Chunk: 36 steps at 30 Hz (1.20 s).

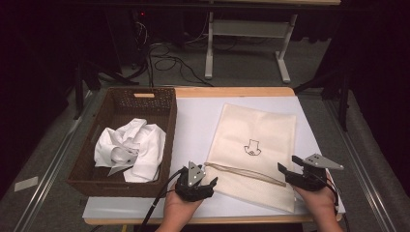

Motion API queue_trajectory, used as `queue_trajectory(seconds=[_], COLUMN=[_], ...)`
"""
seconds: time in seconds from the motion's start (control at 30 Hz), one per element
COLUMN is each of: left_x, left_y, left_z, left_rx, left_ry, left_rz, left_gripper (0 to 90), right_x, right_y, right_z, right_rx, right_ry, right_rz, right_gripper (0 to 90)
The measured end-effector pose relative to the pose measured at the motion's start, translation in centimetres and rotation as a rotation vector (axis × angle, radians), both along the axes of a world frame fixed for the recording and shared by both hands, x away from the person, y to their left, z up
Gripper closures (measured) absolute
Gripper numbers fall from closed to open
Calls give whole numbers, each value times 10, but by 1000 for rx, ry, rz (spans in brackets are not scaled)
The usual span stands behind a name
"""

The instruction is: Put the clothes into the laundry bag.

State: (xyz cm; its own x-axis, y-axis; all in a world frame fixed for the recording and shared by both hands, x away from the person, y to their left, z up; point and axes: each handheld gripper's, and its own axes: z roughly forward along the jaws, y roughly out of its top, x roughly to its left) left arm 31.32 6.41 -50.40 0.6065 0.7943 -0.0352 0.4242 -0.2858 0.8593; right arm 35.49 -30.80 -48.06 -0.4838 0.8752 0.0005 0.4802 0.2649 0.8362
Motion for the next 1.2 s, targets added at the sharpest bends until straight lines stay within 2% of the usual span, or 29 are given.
queue_trajectory(seconds=[0.03, 0.1, 0.13, 0.17, 0.2, 0.23, 0.43, 0.53, 0.7, 0.83, 0.93, 1.07, 1.1, 1.13, 1.2], left_x=[-2, -5, -8, -8, -9, -9, -11, -12, -12, -12, -14, -18, -18, -21, -22], left_y=[0, -1, -2, -2, -1, -1, 0, 0, 0, 3, 8, 23, 23, 32, 42], left_z=[1, 3, 5, 5, 8, 9, 14, 16, 21, 41, 52, 68, 68, 75, 80], left_rx=[-2, 12, 17, 17, 8, -2, -10, -15, -28, -48, -62, -64, -64, -72, -77], left_ry=[-2, -10, -33, -33, -21, -11, -18, -20, -23, -67, -85, -118, -118, -140, -149], left_rz=[-10, -14, -20, -20, -32, -36, -55, -70, -64, -48, -39, 9, 9, 35, 59], left_gripper=[246, 140, 96, 66, 30, 14, 1, 14, 19, 17, 17, 17, 15, 15, 5], right_x=[-3, -10, -16, -16, -21, -23, -32, -32, -30, -31, -30, -30, -30, -30, -29], right_y=[5, 13, 20, 20, 26, 28, 33, 31, 28, 25, 24, 25, 25, 26, 27], right_z=[2, 6, 9, 9, 10, 11, 12, 10, 10, 11, 14, 15, 16, 16, 16], right_rx=[8, 32, 37, 37, 35, 30, 38, 40, 50, 57, 60, 52, 48, 46, 51], right_ry=[-8, -30, -43, -43, -50, -56, -74, -84, -95, -96, -94, -102, -91, -78, -67], right_rz=[13, 33, 49, 49, 60, 69, 81, 73, 89, 92, 95, 103, 111, 122, 131], right_gripper=[276, 181, 127, 127, 76, 63, 35, 27, 26, 24, 30, 58, 67, 68, 70])
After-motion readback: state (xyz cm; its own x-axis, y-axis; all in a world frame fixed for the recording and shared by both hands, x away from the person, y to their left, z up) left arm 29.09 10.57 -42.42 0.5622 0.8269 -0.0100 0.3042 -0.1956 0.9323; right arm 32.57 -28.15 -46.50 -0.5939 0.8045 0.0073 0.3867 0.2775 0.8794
